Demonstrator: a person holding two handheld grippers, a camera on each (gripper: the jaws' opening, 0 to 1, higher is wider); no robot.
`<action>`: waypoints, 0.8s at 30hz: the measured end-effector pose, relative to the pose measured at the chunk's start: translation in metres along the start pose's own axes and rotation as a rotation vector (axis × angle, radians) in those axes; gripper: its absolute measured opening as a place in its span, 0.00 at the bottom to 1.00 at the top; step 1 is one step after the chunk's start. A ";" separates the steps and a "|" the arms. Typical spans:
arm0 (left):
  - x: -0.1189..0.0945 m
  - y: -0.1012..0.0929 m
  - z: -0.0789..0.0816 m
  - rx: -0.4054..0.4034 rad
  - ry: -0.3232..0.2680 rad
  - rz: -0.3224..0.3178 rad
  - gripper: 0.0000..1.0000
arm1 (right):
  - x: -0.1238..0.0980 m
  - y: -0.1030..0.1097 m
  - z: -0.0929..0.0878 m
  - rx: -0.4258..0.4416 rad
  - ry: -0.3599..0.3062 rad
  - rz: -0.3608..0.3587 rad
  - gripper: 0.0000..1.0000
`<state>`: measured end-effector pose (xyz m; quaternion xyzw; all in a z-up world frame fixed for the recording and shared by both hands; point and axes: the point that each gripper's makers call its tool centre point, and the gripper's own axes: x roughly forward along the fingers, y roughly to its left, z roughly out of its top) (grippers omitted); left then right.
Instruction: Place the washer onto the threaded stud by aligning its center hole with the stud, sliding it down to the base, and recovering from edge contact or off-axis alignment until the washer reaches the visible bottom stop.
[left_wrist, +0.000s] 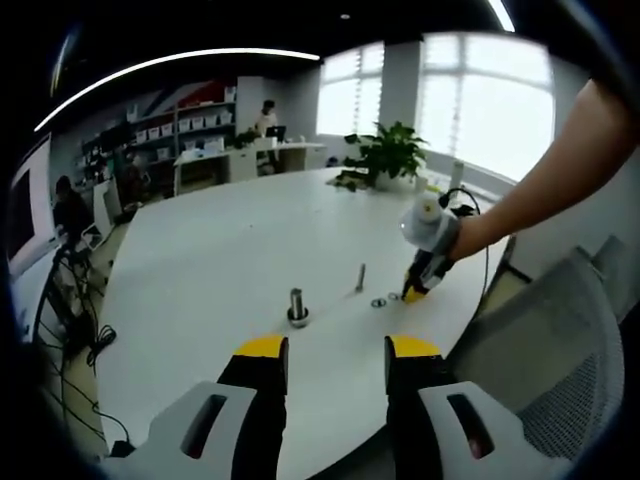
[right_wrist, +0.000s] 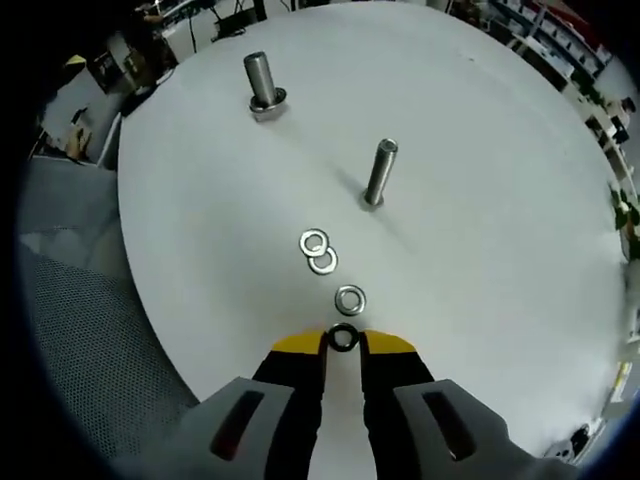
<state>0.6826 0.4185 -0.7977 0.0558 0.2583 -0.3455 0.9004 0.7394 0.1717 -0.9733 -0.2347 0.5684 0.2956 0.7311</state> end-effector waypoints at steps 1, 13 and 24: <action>0.000 0.000 0.000 0.000 0.001 0.000 0.37 | 0.000 0.000 0.000 0.003 0.005 0.000 0.16; 0.001 -0.001 -0.002 0.016 0.014 0.002 0.35 | 0.001 -0.002 -0.001 0.052 0.041 -0.004 0.15; -0.001 0.001 -0.002 0.005 0.009 0.009 0.35 | 0.001 0.000 0.000 0.118 0.107 -0.034 0.14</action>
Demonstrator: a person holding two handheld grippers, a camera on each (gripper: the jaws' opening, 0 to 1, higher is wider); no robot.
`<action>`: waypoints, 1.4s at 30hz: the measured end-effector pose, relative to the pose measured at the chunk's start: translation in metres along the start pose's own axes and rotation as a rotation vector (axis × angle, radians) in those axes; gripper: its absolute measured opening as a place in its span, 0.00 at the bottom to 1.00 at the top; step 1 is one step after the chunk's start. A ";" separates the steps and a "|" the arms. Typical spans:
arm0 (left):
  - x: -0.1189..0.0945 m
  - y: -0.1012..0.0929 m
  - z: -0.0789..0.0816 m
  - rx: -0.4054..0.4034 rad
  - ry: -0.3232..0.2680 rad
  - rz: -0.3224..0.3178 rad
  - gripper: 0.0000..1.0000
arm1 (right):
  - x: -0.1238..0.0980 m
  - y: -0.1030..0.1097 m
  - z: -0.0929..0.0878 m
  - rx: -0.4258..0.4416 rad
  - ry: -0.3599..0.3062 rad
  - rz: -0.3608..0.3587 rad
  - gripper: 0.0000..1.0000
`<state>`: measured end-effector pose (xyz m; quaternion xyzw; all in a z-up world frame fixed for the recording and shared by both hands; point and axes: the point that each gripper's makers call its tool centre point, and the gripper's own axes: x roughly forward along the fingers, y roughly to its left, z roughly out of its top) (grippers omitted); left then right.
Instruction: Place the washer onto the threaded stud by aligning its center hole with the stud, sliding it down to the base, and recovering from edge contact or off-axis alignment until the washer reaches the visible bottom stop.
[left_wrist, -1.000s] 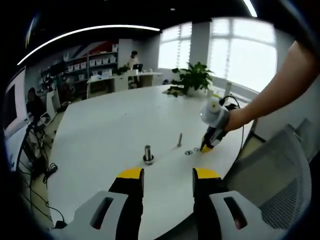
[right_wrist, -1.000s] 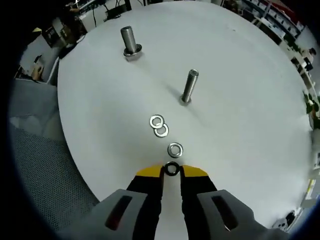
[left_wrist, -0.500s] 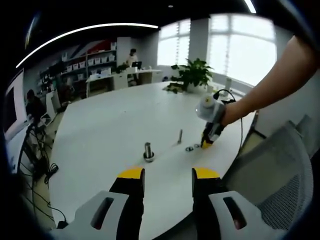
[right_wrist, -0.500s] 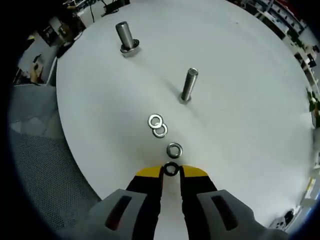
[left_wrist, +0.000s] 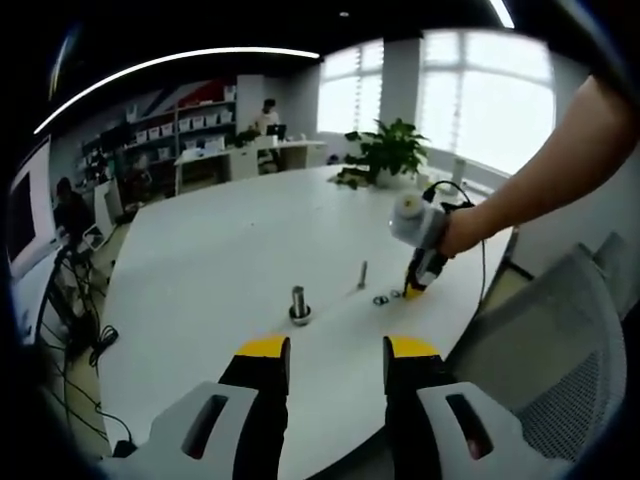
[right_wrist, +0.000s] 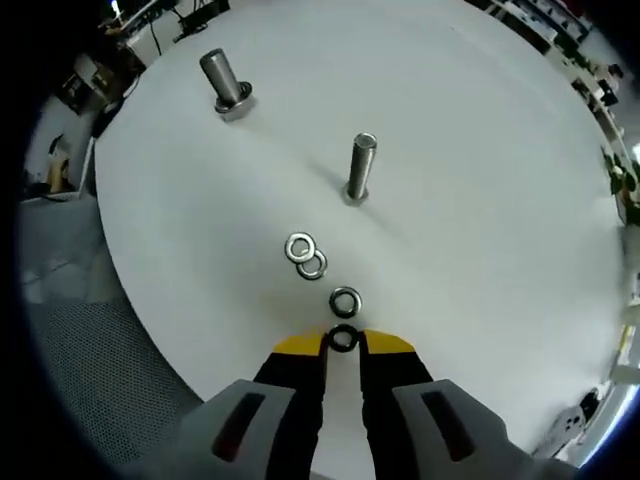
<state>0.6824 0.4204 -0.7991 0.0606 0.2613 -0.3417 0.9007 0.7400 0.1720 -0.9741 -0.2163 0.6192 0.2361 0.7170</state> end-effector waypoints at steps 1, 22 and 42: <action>0.000 0.000 0.000 0.000 0.000 0.000 0.35 | 0.000 0.001 0.000 -0.005 0.010 -0.010 0.14; -0.001 0.000 0.002 -0.004 -0.014 -0.006 0.35 | 0.000 0.001 -0.002 -0.031 -0.012 -0.074 0.13; -0.001 -0.004 0.006 0.005 -0.026 -0.027 0.34 | -0.025 0.001 0.007 -0.006 -0.088 -0.076 0.13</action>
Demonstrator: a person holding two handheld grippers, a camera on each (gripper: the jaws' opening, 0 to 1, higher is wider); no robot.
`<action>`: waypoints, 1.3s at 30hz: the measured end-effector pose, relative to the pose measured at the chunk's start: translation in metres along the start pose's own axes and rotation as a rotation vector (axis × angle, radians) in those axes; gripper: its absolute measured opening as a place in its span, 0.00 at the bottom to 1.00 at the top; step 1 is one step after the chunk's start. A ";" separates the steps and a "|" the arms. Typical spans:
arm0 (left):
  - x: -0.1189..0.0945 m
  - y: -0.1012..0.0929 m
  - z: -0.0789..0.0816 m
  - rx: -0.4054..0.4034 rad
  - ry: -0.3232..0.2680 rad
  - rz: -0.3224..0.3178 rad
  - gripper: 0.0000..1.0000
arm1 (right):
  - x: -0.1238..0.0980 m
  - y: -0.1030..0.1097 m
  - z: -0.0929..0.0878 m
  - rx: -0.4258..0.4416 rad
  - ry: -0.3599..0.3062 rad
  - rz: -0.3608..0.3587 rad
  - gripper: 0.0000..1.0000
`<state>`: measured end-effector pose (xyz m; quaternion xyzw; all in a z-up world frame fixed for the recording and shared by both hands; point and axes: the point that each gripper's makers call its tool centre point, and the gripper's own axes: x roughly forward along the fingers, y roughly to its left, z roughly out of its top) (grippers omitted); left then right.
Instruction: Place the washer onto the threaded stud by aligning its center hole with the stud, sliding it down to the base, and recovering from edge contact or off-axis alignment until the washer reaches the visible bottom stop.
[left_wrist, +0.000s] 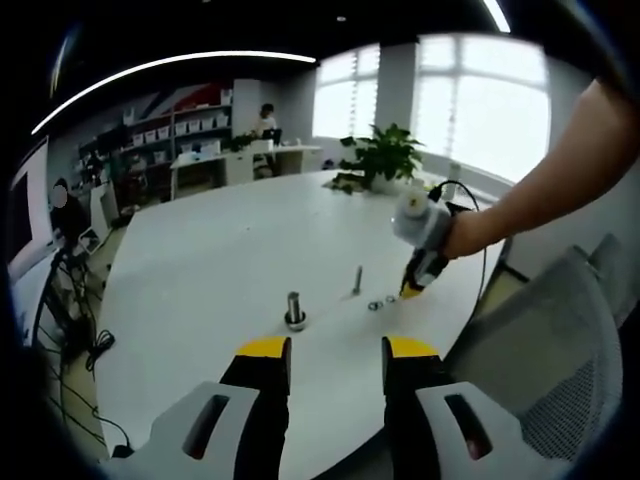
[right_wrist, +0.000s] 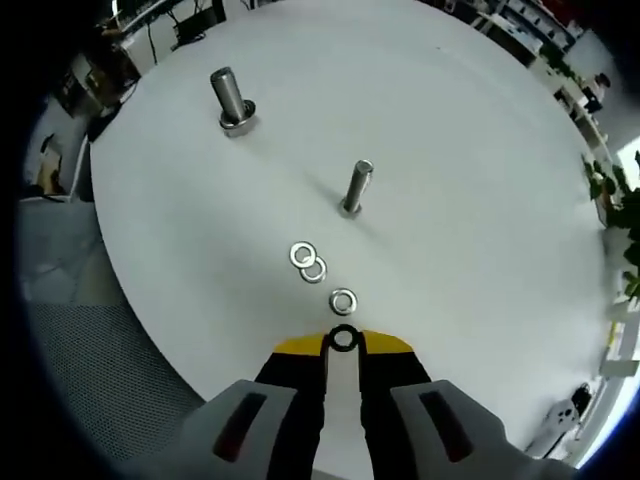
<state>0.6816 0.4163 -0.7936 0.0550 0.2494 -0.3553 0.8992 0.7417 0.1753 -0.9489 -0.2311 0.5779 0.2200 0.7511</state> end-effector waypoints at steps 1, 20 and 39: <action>0.000 0.000 0.000 0.000 -0.001 -0.001 0.34 | -0.002 0.000 0.002 -0.003 -0.007 -0.001 0.13; -0.001 -0.001 0.006 0.002 -0.021 -0.004 0.34 | -0.038 -0.001 0.044 -0.049 -0.120 -0.015 0.13; 0.000 0.000 0.002 -0.004 -0.009 -0.002 0.34 | -0.052 -0.003 0.060 -0.091 -0.162 -0.017 0.13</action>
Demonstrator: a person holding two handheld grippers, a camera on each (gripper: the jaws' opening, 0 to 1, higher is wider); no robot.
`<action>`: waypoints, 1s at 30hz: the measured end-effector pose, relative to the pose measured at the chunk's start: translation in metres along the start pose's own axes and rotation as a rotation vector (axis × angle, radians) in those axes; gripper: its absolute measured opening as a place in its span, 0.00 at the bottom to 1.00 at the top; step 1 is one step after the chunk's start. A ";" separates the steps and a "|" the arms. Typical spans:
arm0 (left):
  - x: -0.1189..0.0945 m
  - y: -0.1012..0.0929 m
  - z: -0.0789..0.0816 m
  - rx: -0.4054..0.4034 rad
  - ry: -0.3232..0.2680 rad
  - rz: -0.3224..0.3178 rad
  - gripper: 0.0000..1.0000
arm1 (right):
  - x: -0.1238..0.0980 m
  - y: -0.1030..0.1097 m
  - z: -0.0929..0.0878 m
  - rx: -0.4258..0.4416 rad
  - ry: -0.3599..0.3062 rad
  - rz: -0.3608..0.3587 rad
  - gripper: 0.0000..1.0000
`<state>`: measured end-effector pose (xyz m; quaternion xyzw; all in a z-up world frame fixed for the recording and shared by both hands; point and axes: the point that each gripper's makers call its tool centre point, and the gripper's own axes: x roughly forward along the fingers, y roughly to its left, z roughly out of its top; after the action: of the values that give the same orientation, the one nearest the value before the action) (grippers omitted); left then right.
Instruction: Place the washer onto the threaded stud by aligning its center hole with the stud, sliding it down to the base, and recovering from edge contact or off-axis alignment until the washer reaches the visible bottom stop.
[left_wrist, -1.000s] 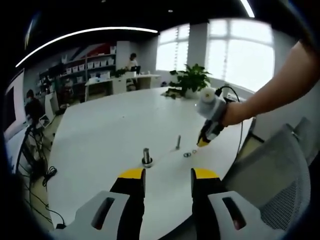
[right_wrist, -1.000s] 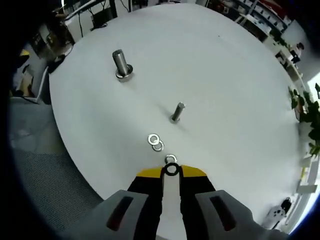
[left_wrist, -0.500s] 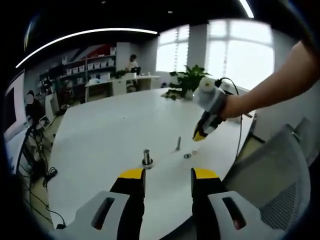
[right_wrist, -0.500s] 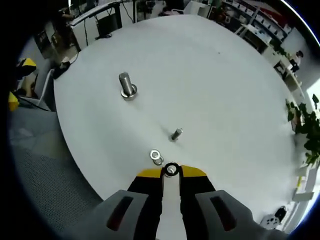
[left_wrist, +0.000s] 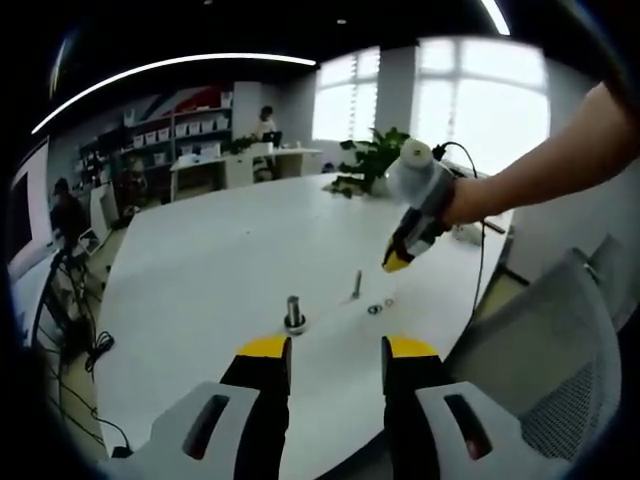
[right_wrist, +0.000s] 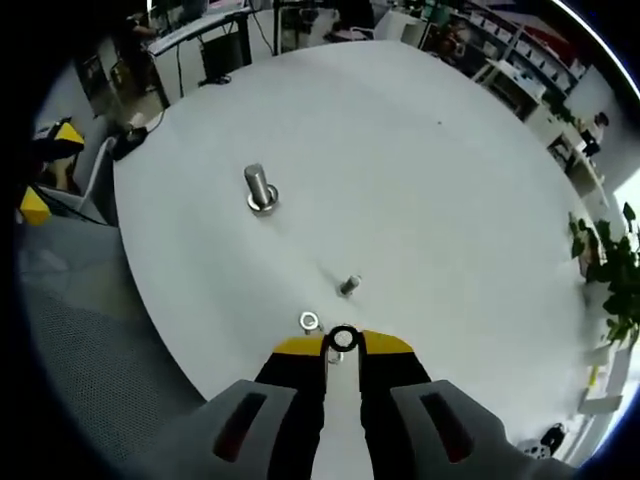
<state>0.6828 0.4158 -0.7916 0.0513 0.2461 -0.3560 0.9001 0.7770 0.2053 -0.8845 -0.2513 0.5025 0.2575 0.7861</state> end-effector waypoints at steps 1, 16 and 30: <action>0.000 0.000 0.000 -0.001 -0.002 0.001 0.34 | -0.001 0.000 0.001 -0.001 -0.001 0.000 0.13; 0.000 0.003 -0.001 -0.020 0.001 0.006 0.34 | -0.006 0.001 0.021 -0.052 -0.038 0.016 0.13; 0.003 -0.002 -0.006 -0.031 0.029 -0.022 0.33 | 0.019 -0.008 0.027 -0.099 -0.002 0.022 0.13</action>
<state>0.6811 0.4143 -0.7984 0.0396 0.2650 -0.3612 0.8932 0.8072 0.2198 -0.8913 -0.2842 0.4910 0.2909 0.7704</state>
